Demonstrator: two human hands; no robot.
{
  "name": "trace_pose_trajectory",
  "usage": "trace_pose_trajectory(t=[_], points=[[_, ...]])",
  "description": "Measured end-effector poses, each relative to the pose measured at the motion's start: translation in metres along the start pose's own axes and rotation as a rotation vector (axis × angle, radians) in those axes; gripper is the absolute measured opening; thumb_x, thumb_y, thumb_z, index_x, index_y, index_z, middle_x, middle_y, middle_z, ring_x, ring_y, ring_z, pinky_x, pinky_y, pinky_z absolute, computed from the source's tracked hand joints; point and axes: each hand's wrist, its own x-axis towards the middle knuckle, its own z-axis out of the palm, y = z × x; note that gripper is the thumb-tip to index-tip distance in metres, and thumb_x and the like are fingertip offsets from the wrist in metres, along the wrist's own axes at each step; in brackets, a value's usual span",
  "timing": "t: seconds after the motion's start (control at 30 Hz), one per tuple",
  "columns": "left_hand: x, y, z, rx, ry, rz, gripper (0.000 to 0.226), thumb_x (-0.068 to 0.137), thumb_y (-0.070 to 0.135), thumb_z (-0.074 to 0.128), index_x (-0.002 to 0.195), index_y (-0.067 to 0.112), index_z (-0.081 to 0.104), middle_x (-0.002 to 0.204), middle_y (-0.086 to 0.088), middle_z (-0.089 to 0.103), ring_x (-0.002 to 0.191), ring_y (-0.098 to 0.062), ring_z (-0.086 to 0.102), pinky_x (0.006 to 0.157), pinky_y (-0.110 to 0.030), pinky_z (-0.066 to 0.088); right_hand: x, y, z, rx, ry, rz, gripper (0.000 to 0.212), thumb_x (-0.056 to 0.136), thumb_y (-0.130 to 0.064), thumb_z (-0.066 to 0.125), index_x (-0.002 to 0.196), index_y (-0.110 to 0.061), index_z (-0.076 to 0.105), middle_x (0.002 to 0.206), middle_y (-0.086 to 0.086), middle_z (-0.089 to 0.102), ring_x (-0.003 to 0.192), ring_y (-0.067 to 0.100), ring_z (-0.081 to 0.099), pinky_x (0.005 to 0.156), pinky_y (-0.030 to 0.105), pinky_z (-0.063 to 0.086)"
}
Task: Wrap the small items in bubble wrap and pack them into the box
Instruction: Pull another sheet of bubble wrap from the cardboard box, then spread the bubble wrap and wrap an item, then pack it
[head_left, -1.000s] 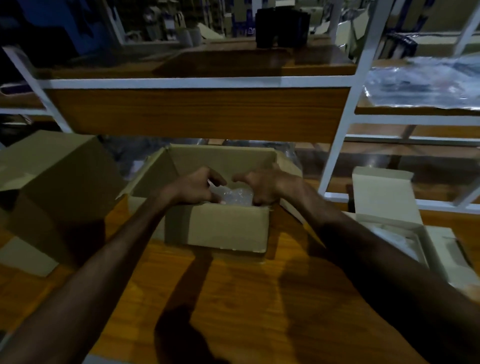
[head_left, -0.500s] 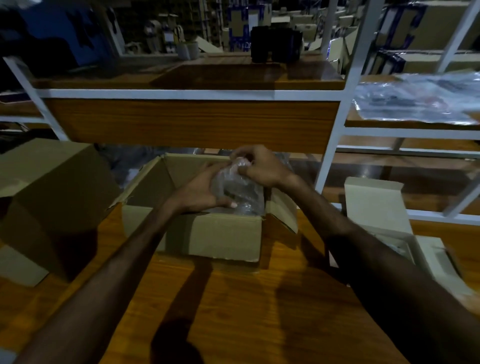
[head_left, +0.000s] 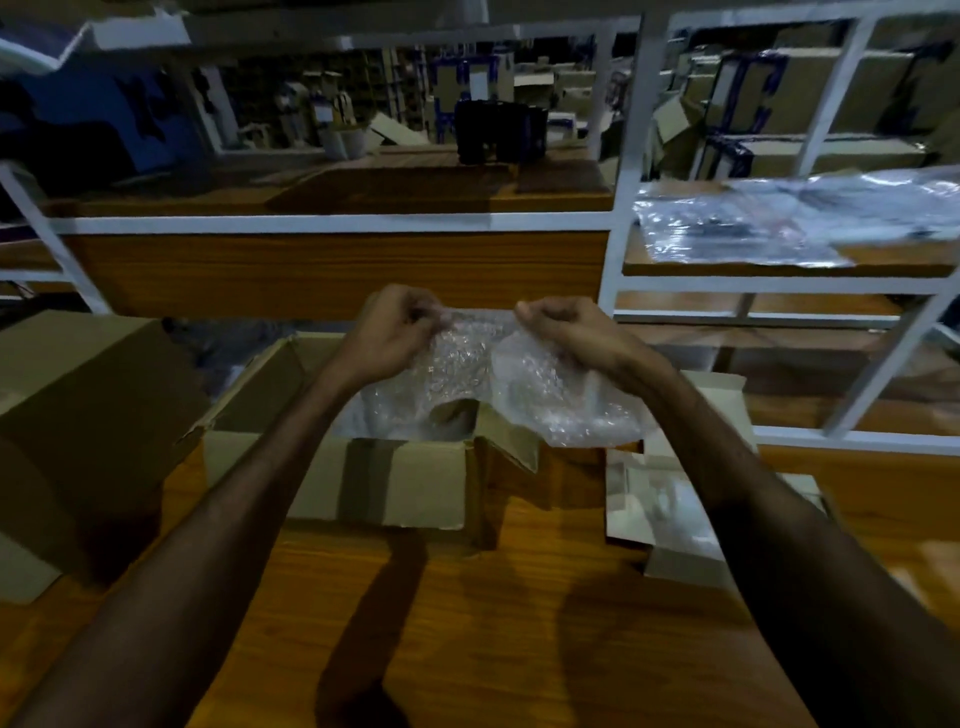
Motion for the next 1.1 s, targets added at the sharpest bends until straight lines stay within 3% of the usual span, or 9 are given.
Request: trace_pose_trajectory(t=[0.17,0.27,0.37,0.5,0.63,0.73,0.83,0.93,1.1], points=[[0.027,0.027,0.013,-0.024,-0.222,-0.045,0.016,0.099,0.02,0.07,0.096,0.005,0.073,0.075,-0.008,0.067,0.056,-0.006,0.06,0.05,-0.024,0.047,-0.038,0.015,-0.039,-0.365,-0.232,-0.005,0.058,0.092,-0.052,0.07,0.145,-0.033,0.055,0.127,-0.018,0.06,0.104,-0.002,0.06,0.083,0.021,0.047],[0.037,0.045,0.029,-0.041,-0.295,-0.016,0.017,0.098,0.02,0.072,0.094,0.003,0.073,0.076,-0.01,0.068,0.058,-0.009,0.061,0.052,-0.026,0.048,-0.053,0.036,-0.057,-0.388,-0.172,0.004,0.034,0.097,-0.039,0.07,0.125,-0.02,0.07,0.111,-0.003,0.072,0.087,0.007,0.07,0.075,0.031,0.059],[0.04,0.064,0.045,-0.033,-0.409,0.04,0.017,0.093,0.019,0.077,0.096,0.002,0.075,0.079,-0.01,0.071,0.058,-0.009,0.062,0.05,-0.022,0.048,-0.073,0.055,-0.077,-0.417,-0.037,0.012,0.009,0.102,-0.016,0.063,0.103,-0.019,0.071,0.097,0.007,0.073,0.073,0.01,0.07,0.062,0.021,0.057],[0.037,0.075,0.063,-0.037,-0.555,0.039,0.017,0.09,0.01,0.078,0.101,-0.003,0.075,0.085,-0.018,0.073,0.062,-0.017,0.064,0.052,-0.023,0.051,-0.107,0.085,-0.112,-0.355,0.029,0.087,0.011,0.099,-0.014,0.067,0.103,-0.004,0.072,0.096,0.009,0.075,0.073,0.017,0.074,0.061,0.024,0.058],[0.024,0.078,0.08,-0.096,-0.672,-0.005,0.011,0.092,0.001,0.074,0.102,-0.003,0.075,0.098,-0.023,0.074,0.087,-0.039,0.07,0.072,-0.043,0.058,-0.146,0.116,-0.139,-0.391,-0.031,0.187,0.014,0.099,-0.018,0.068,0.108,-0.01,0.074,0.095,0.001,0.075,0.076,0.01,0.072,0.063,0.023,0.059],[0.01,0.081,0.094,-0.097,-0.741,-0.004,0.015,0.091,-0.01,0.069,0.099,0.0,0.077,0.092,-0.012,0.078,0.078,-0.027,0.072,0.069,-0.042,0.059,-0.172,0.141,-0.15,-0.442,-0.08,0.291,0.007,0.098,-0.017,0.071,0.099,-0.021,0.076,0.083,-0.006,0.076,0.069,0.005,0.071,0.061,0.024,0.056],[-0.008,0.082,0.103,-0.109,-0.761,-0.002,0.02,0.091,-0.018,0.063,0.09,-0.001,0.073,0.074,0.001,0.073,0.062,-0.006,0.065,0.057,-0.028,0.052,-0.2,0.169,-0.159,-0.406,-0.088,0.43,0.011,0.094,-0.013,0.076,0.089,-0.023,0.077,0.079,-0.002,0.077,0.075,0.015,0.074,0.066,0.036,0.058],[-0.027,0.077,0.11,-0.129,-0.775,-0.018,0.012,0.093,-0.015,0.062,0.096,-0.008,0.071,0.084,-0.011,0.071,0.068,-0.009,0.064,0.06,-0.031,0.054,-0.237,0.195,-0.165,-0.242,0.026,0.555,0.015,0.091,-0.015,0.079,0.106,-0.016,0.077,0.094,0.008,0.079,0.083,0.03,0.073,0.072,0.043,0.059],[-0.065,0.075,0.126,-0.145,-0.903,-0.099,0.013,0.097,-0.008,0.061,0.104,-0.002,0.069,0.089,-0.005,0.073,0.073,-0.012,0.069,0.064,-0.024,0.055,-0.287,0.234,-0.146,0.142,0.226,0.622,0.019,0.092,-0.017,0.076,0.109,-0.011,0.076,0.109,0.027,0.071,0.09,0.035,0.064,0.083,0.052,0.05]])
